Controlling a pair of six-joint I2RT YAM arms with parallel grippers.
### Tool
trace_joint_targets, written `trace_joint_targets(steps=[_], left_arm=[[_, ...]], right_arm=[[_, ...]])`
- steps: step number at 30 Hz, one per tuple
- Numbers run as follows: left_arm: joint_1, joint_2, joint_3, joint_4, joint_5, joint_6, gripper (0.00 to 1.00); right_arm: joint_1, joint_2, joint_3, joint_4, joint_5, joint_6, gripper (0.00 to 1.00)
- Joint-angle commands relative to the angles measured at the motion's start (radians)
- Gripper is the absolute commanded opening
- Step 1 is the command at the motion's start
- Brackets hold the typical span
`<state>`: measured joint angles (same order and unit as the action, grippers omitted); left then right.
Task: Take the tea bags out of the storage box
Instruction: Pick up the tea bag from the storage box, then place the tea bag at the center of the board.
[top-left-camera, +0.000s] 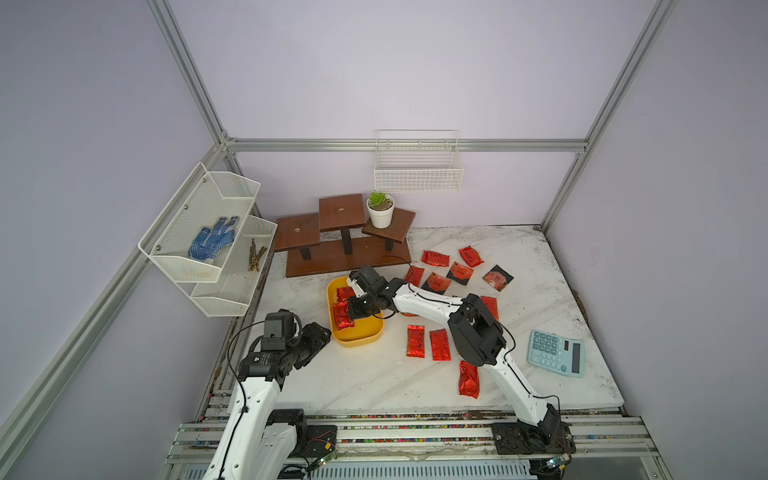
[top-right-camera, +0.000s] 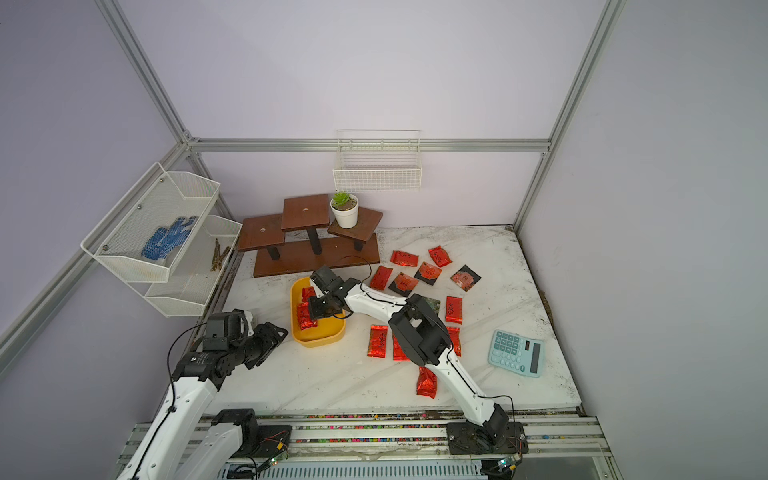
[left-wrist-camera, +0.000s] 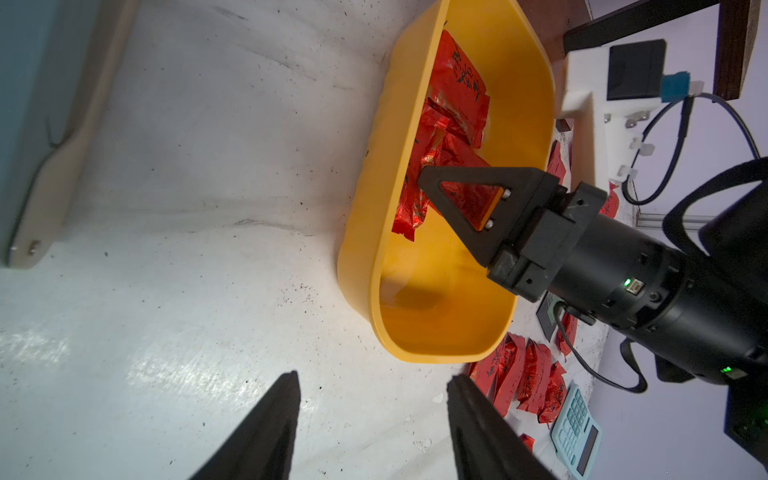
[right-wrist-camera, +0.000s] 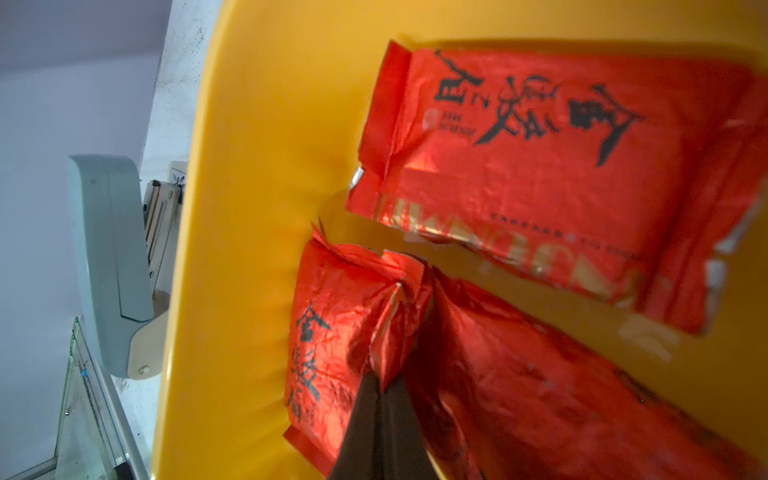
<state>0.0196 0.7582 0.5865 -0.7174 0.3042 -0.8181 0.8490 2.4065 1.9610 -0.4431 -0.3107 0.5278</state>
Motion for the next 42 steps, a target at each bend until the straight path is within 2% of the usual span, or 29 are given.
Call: trace_joint_targets(steps=[1, 11, 17, 28, 33, 38, 42], left_arm=[[0.006, -0.022, 0.018, 0.03, 0.031, 0.018, 0.6], [0.003, -0.064, 0.031, 0.018, 0.061, -0.005, 0.56], [-0.033, -0.085, 0.042, 0.019, 0.053, -0.038, 0.55], [-0.324, -0.062, 0.072, 0.056, -0.14, -0.146, 0.55], [-0.44, -0.024, 0.08, 0.104, -0.205, -0.188, 0.55], [-0.547, 0.053, 0.096, 0.161, -0.264, -0.209, 0.55], [-0.613, 0.123, 0.109, 0.214, -0.291, -0.22, 0.55]], right_arm=[[-0.021, -0.118, -0.047, 0.067, -0.012, 0.03, 0.0], [-0.051, -0.328, -0.199, 0.132, -0.021, 0.073, 0.0], [-0.066, -0.554, -0.47, 0.201, 0.007, 0.091, 0.0], [-0.082, -1.043, -1.014, 0.196, 0.098, 0.104, 0.0], [-0.083, -1.263, -1.237, 0.156, 0.132, 0.158, 0.0], [-0.084, -1.426, -1.421, 0.142, 0.155, 0.233, 0.0], [-0.082, -1.495, -1.509, 0.105, 0.171, 0.264, 0.0]])
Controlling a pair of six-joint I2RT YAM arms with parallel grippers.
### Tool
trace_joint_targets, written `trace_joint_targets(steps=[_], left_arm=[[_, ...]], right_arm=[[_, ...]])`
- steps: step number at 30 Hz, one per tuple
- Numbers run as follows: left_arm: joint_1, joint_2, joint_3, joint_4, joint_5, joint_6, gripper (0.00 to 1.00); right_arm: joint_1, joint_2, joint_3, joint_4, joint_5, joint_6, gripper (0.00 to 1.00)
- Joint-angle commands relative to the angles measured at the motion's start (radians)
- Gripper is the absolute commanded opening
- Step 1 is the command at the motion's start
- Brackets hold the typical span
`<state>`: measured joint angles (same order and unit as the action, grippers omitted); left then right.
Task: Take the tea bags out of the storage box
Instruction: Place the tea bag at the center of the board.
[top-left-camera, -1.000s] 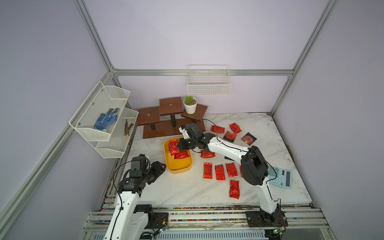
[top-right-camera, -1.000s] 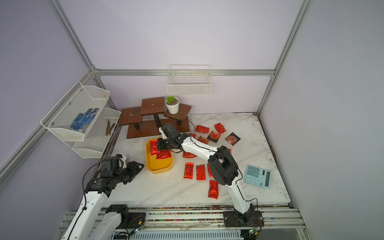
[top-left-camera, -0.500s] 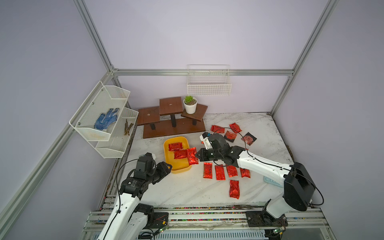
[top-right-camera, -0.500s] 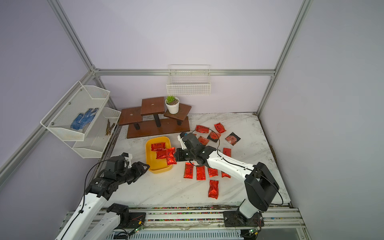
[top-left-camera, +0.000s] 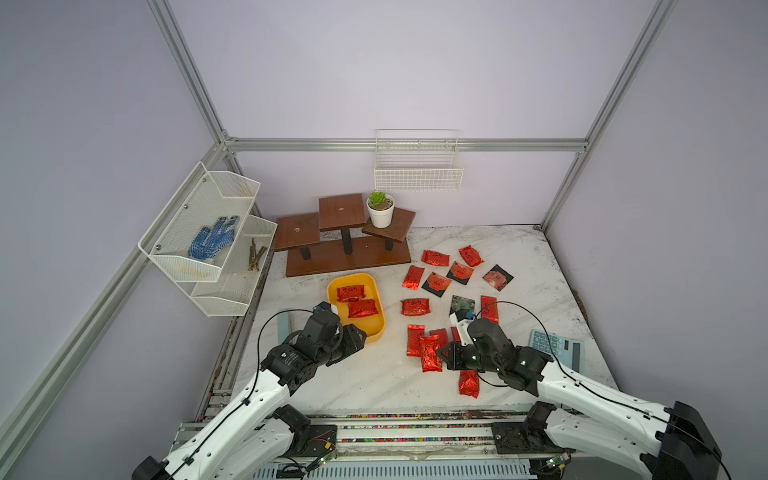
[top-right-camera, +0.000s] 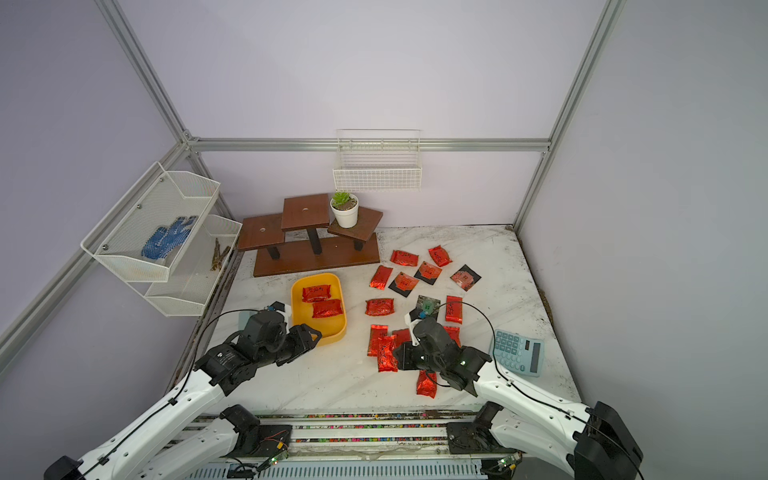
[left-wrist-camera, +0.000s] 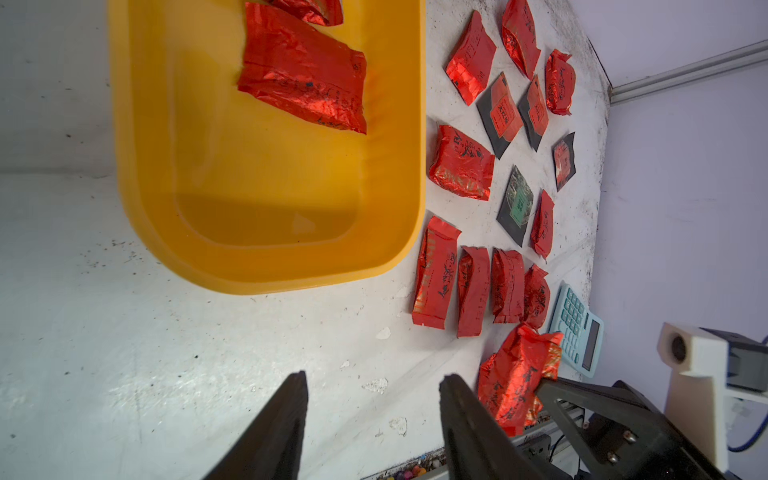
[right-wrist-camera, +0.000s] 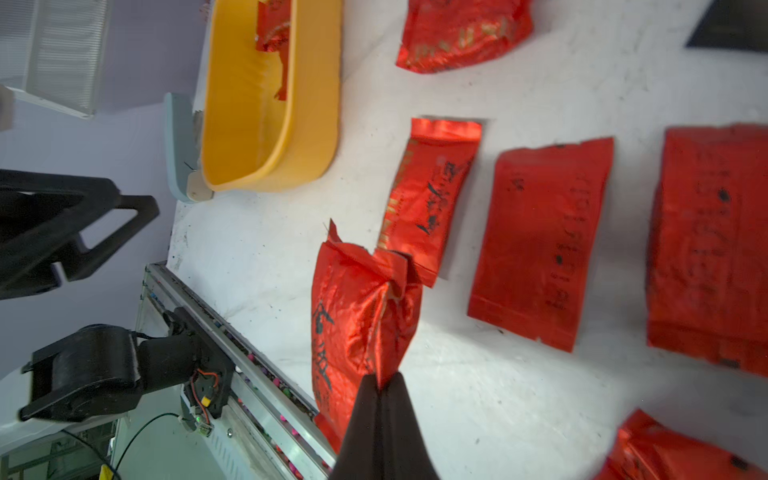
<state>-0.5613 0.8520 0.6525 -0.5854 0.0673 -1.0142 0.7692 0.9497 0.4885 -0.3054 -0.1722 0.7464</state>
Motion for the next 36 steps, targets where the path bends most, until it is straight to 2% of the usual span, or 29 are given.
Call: trace_joint_targets(steps=[1, 9, 20, 29, 36], left_arm=[[-0.044, 0.041, 0.047, 0.089, -0.061, -0.026, 0.55], [-0.095, 0.101, 0.062, 0.137, -0.082, -0.032, 0.55], [-0.097, 0.11, 0.077, 0.122, -0.102, -0.008, 0.57], [-0.068, 0.136, 0.164, 0.033, -0.16, 0.072, 0.61], [0.05, 0.182, 0.218, -0.013, -0.092, 0.15, 0.62]], right_arm=[[-0.002, -0.053, -0.052, -0.039, 0.035, 0.052, 0.0], [-0.001, -0.125, -0.149, -0.066, 0.037, 0.09, 0.0], [-0.001, -0.089, -0.18, -0.031, 0.028, 0.1, 0.0], [-0.001, -0.116, -0.09, -0.134, 0.076, 0.074, 0.35], [-0.001, -0.168, 0.006, -0.231, 0.115, 0.036, 0.4]])
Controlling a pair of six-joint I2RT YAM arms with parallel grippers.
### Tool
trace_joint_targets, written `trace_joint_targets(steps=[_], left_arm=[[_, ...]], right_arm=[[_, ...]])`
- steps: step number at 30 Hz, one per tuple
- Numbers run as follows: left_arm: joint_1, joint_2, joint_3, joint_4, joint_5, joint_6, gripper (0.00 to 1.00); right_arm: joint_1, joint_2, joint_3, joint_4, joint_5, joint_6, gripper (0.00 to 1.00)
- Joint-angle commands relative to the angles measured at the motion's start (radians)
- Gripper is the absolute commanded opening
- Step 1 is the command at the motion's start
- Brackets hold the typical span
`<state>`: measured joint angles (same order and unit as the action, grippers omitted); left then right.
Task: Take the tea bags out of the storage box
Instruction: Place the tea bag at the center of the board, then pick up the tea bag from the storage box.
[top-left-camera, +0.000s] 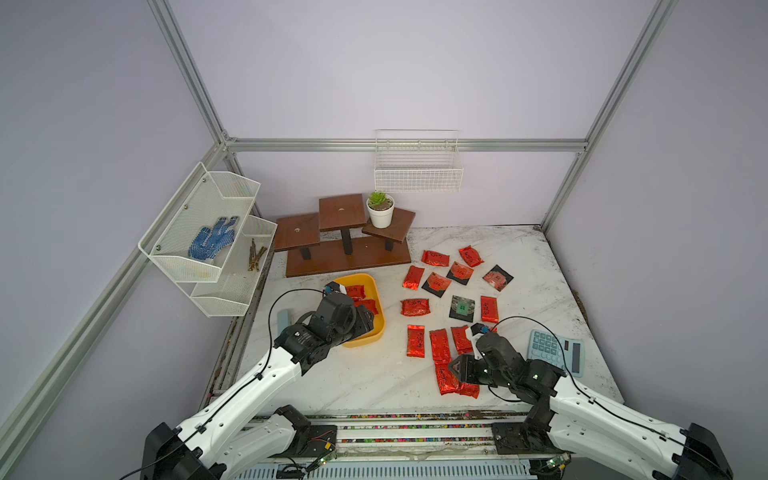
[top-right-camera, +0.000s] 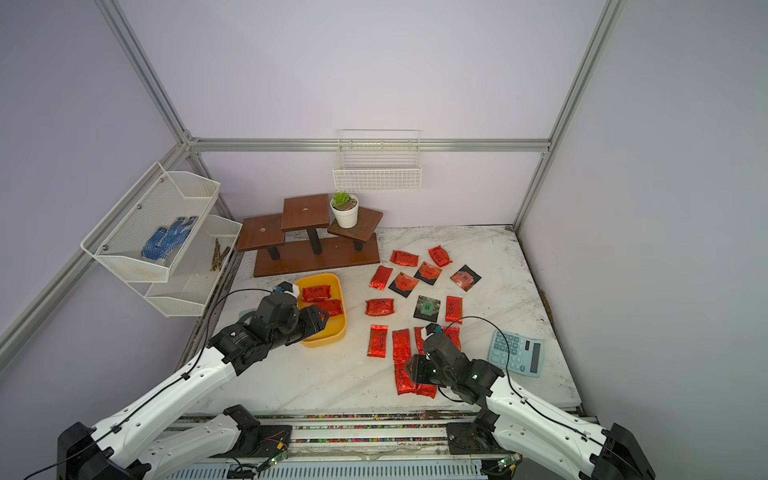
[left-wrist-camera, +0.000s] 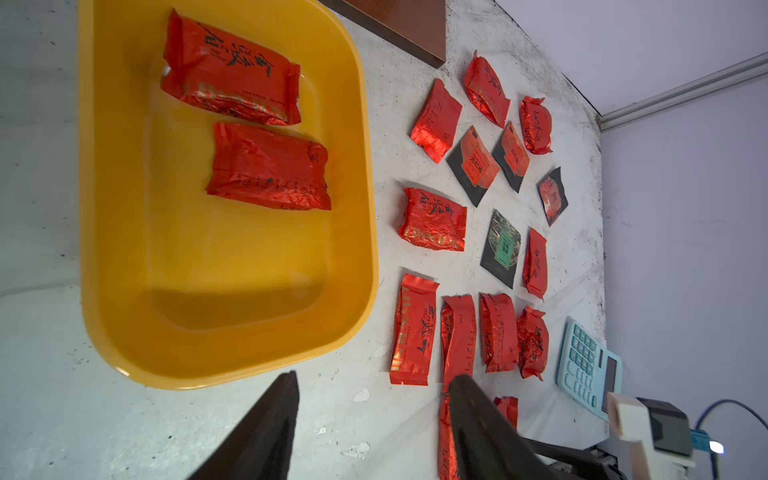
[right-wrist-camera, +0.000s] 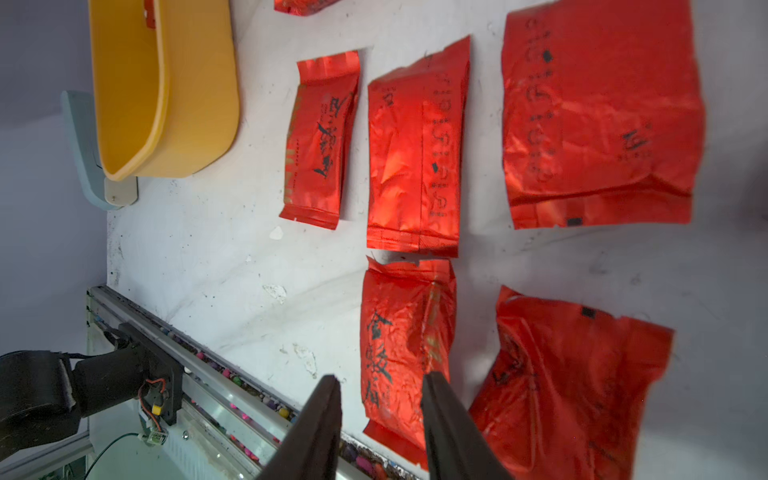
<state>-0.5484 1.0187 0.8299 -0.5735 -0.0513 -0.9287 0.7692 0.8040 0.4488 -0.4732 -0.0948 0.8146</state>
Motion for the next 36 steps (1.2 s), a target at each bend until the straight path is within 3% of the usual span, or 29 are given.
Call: trace_joint_targets(steps=[1, 7, 22, 36], left_arm=[[0.059, 0.029, 0.049, -0.03, 0.039, 0.08, 0.62], [0.153, 0.165, 0.15, -0.08, 0.081, 0.184, 0.61], [0.163, 0.68, 0.479, -0.231, -0.001, 0.367, 0.58], [0.162, 0.826, 0.503, -0.215, -0.048, 0.372, 0.63]], right_arm=[[0.0, -0.023, 0.066, -0.073, 0.047, -0.044, 0.41], [-0.001, 0.056, 0.202, -0.096, 0.098, -0.154, 0.47], [-0.001, 0.357, 0.486, 0.016, 0.064, -0.343, 0.57], [-0.002, 0.439, 0.478, 0.072, -0.006, -0.371, 0.62]])
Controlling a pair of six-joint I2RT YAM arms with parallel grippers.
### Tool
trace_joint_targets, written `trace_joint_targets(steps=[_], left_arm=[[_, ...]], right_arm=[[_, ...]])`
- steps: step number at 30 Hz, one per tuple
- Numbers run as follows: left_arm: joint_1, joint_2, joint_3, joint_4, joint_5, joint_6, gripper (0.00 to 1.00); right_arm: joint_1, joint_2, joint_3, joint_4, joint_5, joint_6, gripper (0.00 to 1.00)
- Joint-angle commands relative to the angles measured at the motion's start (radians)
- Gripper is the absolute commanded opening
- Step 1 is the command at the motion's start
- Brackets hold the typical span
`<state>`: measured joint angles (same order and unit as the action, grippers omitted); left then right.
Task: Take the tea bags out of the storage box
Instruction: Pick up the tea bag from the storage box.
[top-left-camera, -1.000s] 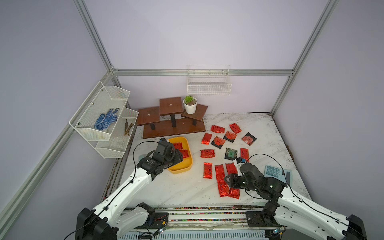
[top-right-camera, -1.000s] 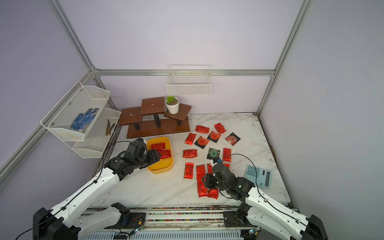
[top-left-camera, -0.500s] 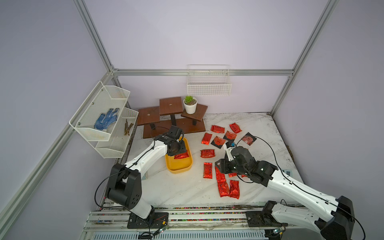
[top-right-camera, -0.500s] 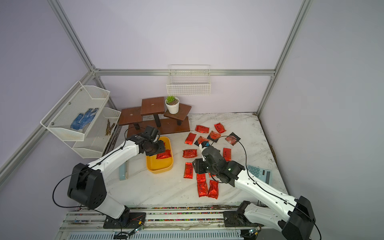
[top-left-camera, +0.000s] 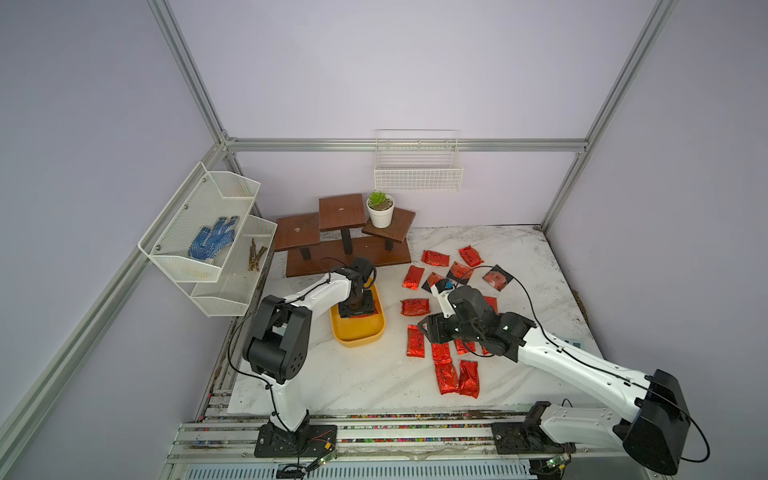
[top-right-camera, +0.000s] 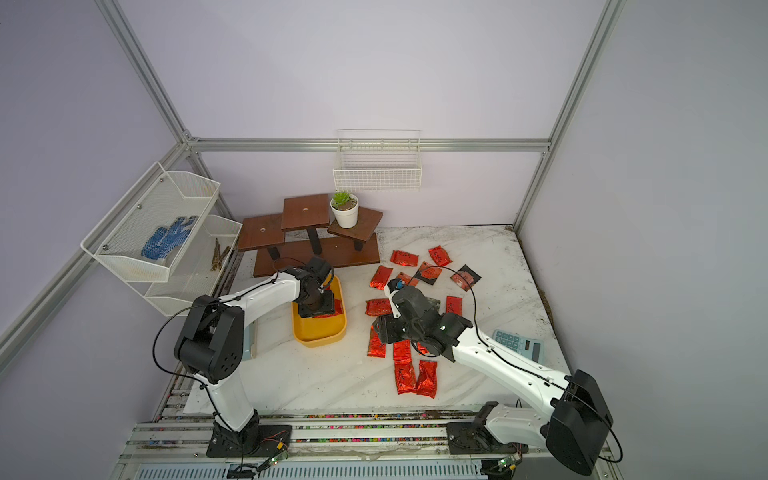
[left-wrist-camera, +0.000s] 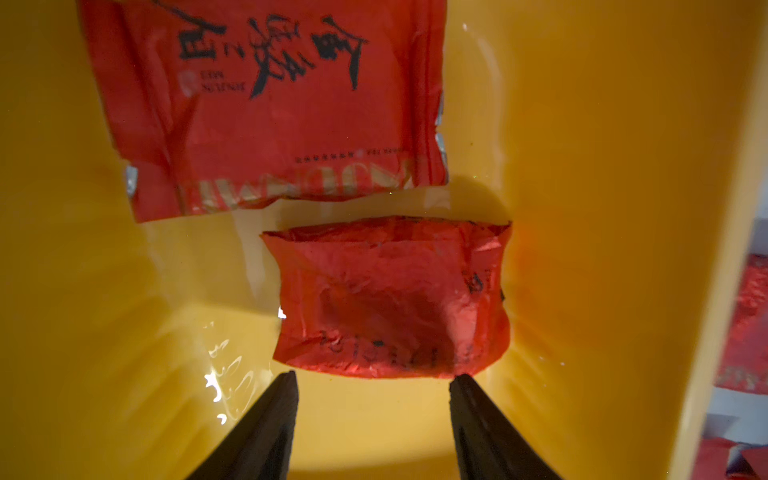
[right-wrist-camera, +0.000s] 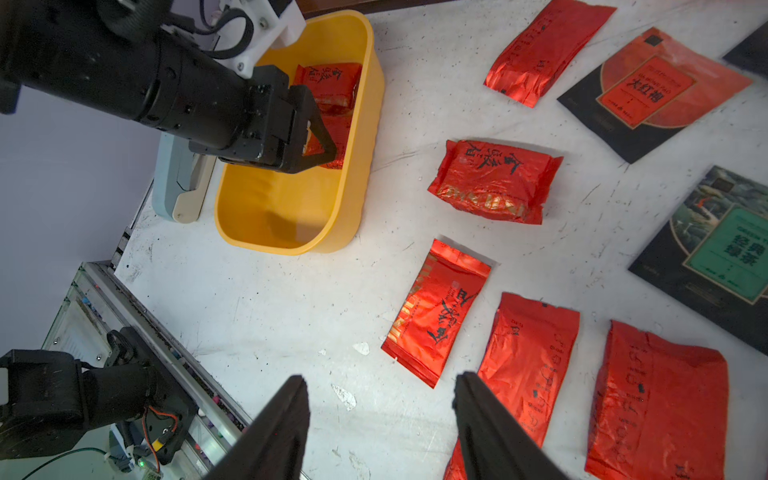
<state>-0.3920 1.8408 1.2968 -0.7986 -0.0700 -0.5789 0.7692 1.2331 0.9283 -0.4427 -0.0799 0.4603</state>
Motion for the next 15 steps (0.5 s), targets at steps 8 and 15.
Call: trace_joint_targets(steps=[8, 15], left_arm=[[0.005, 0.012, 0.036, 0.076, 0.001, 0.02, 0.66], [0.006, 0.043, 0.041, 0.092, 0.004, 0.021, 0.67]], right_arm=[[-0.002, 0.04, -0.004, 0.043, -0.035, -0.002, 0.62], [-0.002, 0.052, -0.005, 0.051, -0.042, -0.001, 0.62]])
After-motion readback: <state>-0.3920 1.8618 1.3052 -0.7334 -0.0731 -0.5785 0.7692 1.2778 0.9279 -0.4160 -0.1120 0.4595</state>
